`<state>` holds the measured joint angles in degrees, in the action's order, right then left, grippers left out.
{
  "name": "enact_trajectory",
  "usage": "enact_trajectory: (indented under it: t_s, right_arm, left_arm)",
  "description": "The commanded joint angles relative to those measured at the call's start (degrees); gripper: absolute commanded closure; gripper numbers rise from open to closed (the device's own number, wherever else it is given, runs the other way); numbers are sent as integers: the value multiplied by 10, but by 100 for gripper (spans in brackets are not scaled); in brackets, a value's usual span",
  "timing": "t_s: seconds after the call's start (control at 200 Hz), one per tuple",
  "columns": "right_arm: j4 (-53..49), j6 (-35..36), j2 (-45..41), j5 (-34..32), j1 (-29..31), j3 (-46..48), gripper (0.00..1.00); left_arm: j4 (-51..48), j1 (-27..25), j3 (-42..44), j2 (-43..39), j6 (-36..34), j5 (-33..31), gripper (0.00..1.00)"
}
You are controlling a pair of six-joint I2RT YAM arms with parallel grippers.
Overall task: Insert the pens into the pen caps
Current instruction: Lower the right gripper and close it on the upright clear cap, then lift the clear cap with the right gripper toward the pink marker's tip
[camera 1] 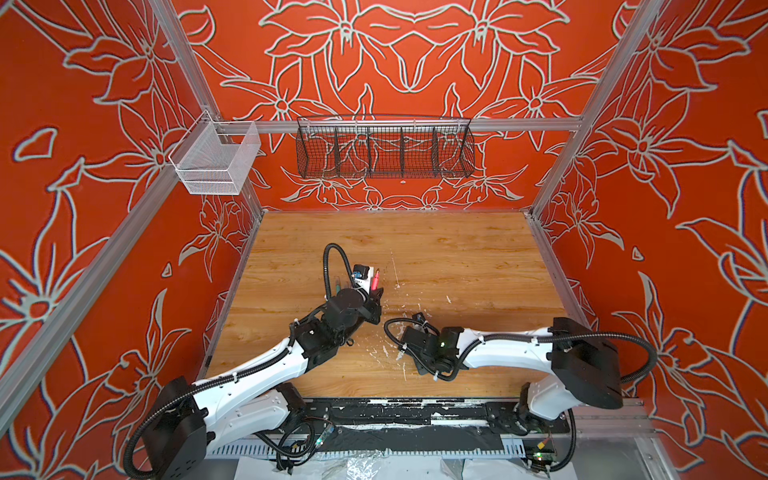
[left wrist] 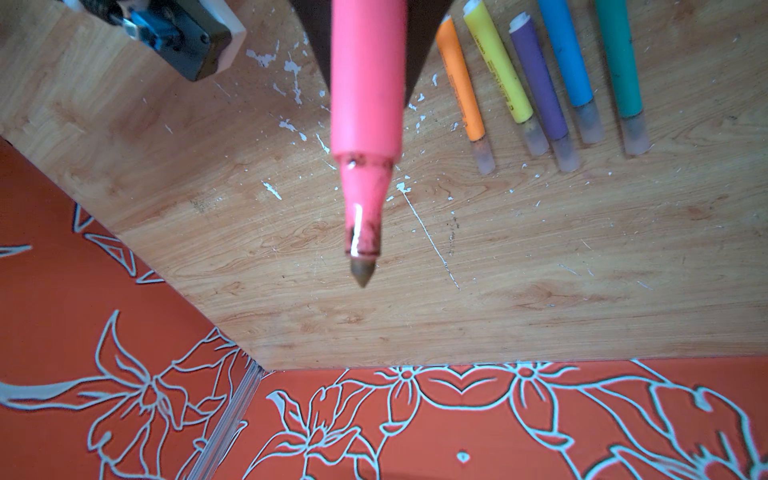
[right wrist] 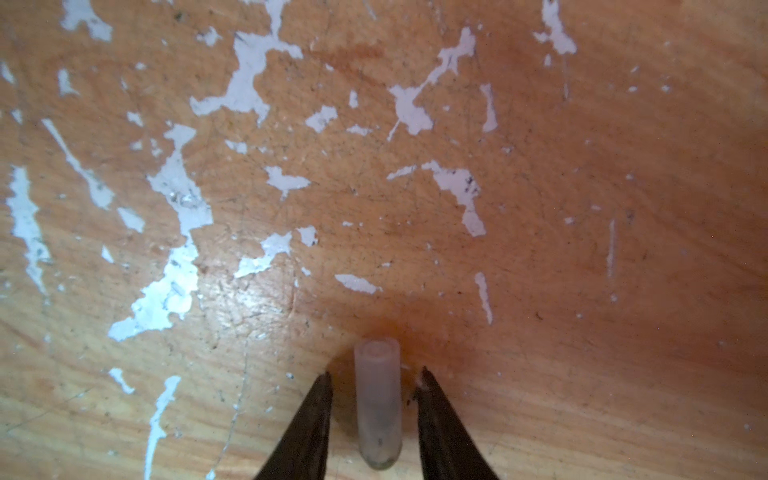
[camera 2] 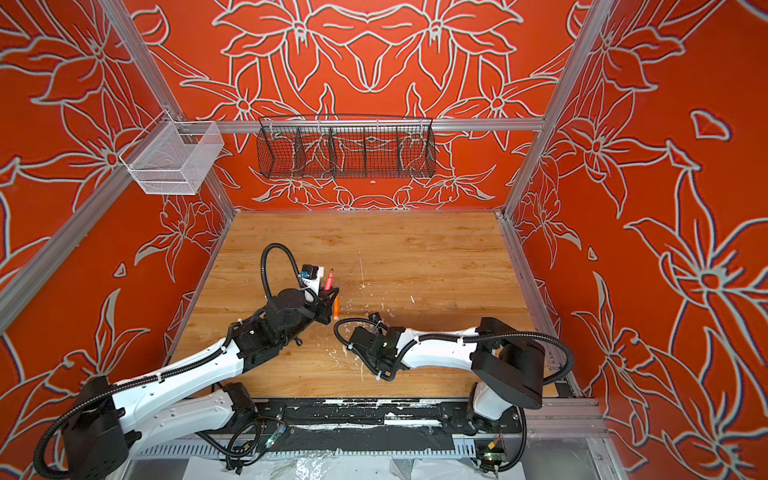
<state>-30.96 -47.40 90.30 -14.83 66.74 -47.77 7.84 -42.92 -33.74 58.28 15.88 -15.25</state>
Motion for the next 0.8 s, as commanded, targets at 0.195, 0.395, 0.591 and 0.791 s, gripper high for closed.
enact_trajectory:
  t_s: [0.195, 0.395, 0.591, 0.791]
  right_arm:
    - [-1, -9, 27, -10, -1, 12, 68]
    - [30, -9, 19, 10, -11, 39, 73]
    - [47, -17, -5, 16, -20, 69, 85]
    - [47, -25, -53, 12, -32, 75, 91]
  left_arm:
    - [7, 0, 6, -12, -2, 5, 100]
    - [10, 0, 9, -12, 0, 8, 100]
    - [12, 0, 8, -10, 3, 15, 100]
    - [21, 0, 14, -12, -4, 41, 100]
